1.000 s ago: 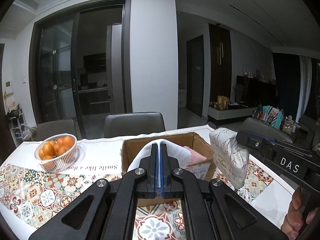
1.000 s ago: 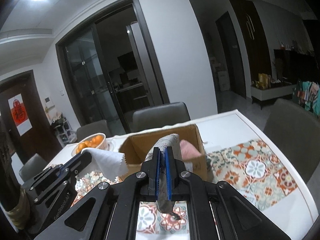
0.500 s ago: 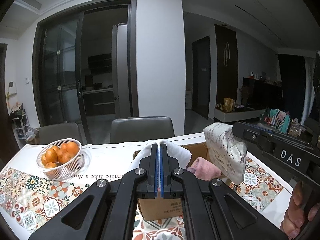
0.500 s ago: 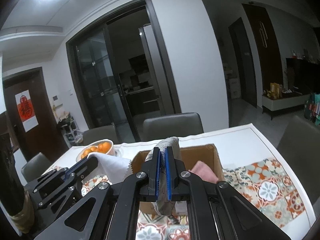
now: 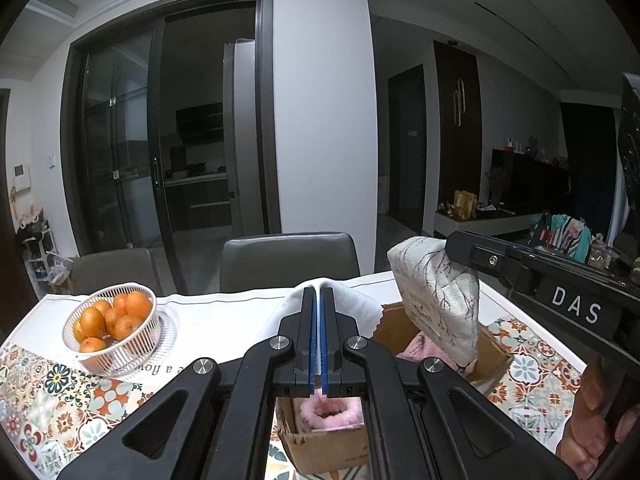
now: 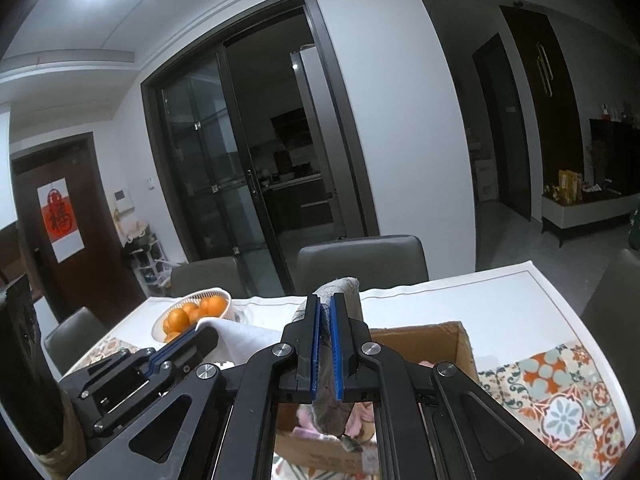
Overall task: Organize soft objects
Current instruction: 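Carry the white cloth and grey pouch over the box and release both inside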
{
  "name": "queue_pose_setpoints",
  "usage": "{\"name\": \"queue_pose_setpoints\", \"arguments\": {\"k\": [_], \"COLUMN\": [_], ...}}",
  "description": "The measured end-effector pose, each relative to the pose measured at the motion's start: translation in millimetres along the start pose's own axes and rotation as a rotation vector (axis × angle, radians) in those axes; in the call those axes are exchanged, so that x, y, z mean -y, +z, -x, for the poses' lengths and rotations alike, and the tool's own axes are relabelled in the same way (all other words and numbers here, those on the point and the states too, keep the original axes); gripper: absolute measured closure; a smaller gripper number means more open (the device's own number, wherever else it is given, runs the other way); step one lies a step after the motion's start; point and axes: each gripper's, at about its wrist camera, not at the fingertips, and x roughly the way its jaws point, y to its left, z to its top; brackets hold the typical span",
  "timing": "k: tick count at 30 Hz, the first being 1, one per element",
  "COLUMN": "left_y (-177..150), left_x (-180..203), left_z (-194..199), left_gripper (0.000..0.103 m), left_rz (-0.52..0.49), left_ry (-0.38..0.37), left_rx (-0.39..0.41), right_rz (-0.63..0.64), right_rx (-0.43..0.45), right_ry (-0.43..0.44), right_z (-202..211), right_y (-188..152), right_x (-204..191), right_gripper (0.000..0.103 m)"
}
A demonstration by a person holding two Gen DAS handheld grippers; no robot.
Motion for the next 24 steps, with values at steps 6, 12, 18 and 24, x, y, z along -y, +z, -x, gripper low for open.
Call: {"name": "queue_pose_setpoints", "arguments": {"k": [6,12,18,24], "left_y": [-12.6,-29.2,-39.4,-43.0], "left_x": [1.2,11.7,17.3,20.8], "left_z": [-27.9,-48.7,-63.0,-62.6], "left_gripper": [0.100,0.099,0.099,0.067], "left_rz": [0.009,-0.013,-0.024,-0.025], "left_ry": [-0.013,-0.025,-0.033,-0.029], "left_rx": [-0.050,-0.114,-0.176,-0.197], "right_rz": [-0.017,-0.033,-0.069,-0.106], "right_rx": [-0.049,-0.122,-0.191,-0.237], "right_ry": [0.013,0.013,-0.001,-0.014], "right_z": [-30.3,-52.8,-71.0,-77.2], "right_y": [-11.1,-28.1,-41.9,-50.7], "right_x": [7.4,17.4,31.2,43.4], "right_gripper": [0.096,0.096,0.096,0.094]}}
